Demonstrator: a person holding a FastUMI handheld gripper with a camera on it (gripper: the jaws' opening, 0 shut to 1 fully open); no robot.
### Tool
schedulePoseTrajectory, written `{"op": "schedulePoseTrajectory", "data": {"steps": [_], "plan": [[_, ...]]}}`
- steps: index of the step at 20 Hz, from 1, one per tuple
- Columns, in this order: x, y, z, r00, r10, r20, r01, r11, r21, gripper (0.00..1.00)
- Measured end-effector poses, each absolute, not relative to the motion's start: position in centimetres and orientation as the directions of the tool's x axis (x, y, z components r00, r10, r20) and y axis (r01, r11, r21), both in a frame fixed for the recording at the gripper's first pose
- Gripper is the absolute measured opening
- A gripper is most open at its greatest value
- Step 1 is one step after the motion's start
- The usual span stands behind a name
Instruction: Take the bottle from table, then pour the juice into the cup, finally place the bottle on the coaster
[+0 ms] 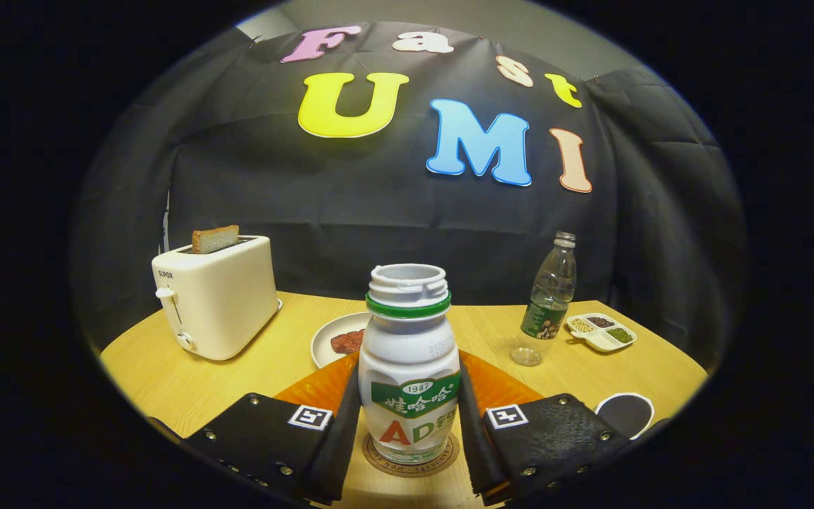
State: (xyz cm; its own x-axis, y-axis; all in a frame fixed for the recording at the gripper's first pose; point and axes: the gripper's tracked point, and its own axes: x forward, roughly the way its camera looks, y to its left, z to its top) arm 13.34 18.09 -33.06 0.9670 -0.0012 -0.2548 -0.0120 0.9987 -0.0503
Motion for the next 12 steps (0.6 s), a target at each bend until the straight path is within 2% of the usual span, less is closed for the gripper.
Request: {"op": "schedulePoseTrajectory", "data": {"steps": [4, 5, 6, 8, 12], "plan": [[13.0, 17.7, -33.2, 0.967, -0.005, -0.257, 0.005, 1.000, -0.002, 0.65], [12.9, 17.4, -33.8, 0.961, -0.018, -0.277, 0.018, 1.000, -0.002, 0.70], [12.9, 17.5, -34.7, 0.952, -0.017, -0.306, 0.019, 1.000, 0.006, 0.72], [12.4, 18.8, -33.8, 0.956, 0.060, -0.286, -0.047, 0.998, 0.052, 0.98], [11.9, 18.1, -30.9, 0.968, 0.062, -0.241, -0.068, 0.998, -0.014, 0.98]]}}
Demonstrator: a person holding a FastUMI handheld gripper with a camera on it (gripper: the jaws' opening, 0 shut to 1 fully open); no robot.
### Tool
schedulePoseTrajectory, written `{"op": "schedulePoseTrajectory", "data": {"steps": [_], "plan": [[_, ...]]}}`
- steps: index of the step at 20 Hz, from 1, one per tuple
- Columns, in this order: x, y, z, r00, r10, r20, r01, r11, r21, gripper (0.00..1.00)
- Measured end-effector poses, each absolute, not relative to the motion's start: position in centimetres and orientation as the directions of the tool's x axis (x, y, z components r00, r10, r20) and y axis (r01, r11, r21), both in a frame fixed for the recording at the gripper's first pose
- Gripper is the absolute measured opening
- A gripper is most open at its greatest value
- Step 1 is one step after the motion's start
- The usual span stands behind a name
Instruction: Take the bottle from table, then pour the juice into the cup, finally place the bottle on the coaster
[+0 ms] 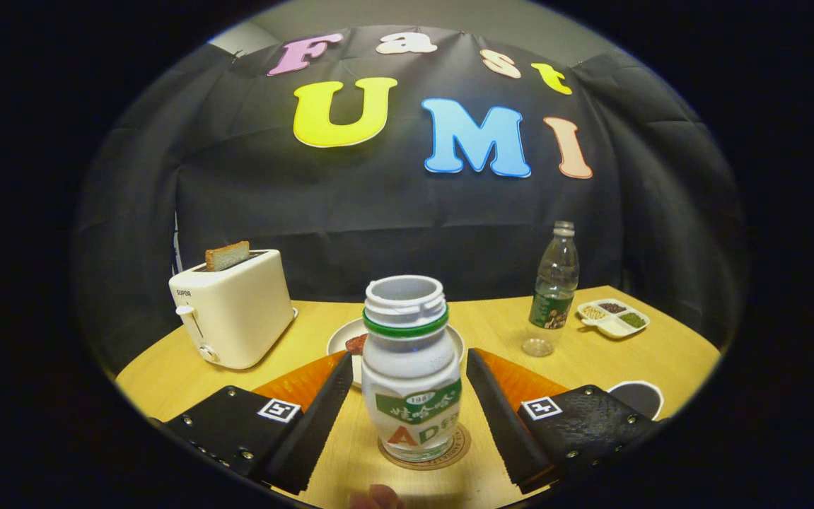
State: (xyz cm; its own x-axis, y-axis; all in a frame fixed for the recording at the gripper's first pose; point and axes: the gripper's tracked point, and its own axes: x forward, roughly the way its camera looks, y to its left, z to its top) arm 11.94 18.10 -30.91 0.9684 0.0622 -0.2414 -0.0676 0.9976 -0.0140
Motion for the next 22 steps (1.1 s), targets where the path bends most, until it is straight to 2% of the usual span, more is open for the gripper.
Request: {"op": "schedulePoseTrajectory", "data": {"steps": [5, 9, 14, 18, 22], "plan": [[9.7, 17.4, -22.7, 0.975, 0.120, -0.190, -0.137, 0.987, -0.082, 0.98], [7.0, 15.6, -11.5, 0.978, 0.187, -0.095, -0.192, 0.980, -0.048, 0.95], [3.3, 10.9, 0.9, 0.985, 0.173, -0.002, -0.173, 0.985, 0.002, 0.95], [1.7, 8.0, 5.1, 0.991, 0.134, 0.018, -0.133, 0.990, -0.050, 0.95], [0.3, 7.4, 4.7, 0.996, 0.085, 0.002, -0.085, 0.996, -0.026, 0.95]]}}
